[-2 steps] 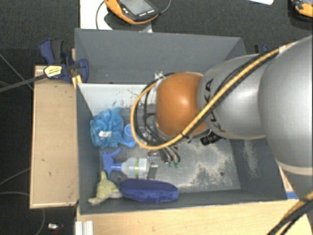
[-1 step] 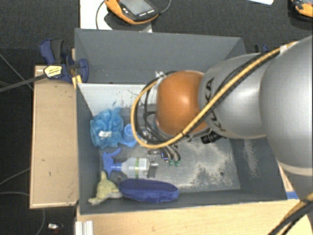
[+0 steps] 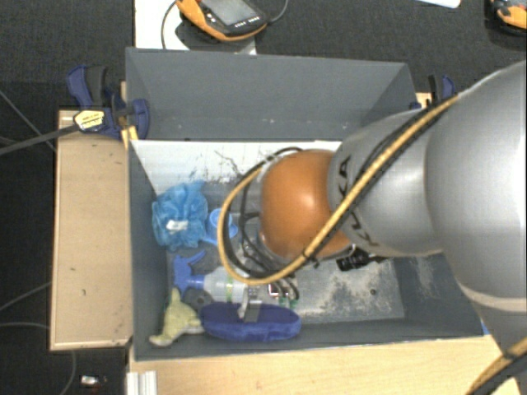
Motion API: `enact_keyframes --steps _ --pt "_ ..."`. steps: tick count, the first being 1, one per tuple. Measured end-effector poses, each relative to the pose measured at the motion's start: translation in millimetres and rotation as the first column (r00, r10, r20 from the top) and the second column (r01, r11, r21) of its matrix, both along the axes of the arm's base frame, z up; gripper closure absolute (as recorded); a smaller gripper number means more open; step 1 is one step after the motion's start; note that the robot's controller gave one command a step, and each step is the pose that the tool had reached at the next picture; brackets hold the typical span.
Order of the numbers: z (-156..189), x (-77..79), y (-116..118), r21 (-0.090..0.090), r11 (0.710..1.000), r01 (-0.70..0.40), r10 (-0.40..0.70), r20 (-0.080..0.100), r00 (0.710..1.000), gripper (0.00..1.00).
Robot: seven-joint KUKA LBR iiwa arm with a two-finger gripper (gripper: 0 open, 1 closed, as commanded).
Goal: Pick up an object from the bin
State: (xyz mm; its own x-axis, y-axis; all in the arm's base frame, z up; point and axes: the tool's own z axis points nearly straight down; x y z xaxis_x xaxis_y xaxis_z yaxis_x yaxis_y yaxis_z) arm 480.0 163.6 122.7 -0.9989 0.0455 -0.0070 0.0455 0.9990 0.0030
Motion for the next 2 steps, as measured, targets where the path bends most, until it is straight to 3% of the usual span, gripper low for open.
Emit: enact_keyframes --steps 1,2 --pt "-12 6.6 1 0.001 0.999 0.05 -0.05 0.004 0.999 0.0" --pt "-11 4.3 16 -0.002 0.996 -0.091 0.091 0.013 0.996 0.0"
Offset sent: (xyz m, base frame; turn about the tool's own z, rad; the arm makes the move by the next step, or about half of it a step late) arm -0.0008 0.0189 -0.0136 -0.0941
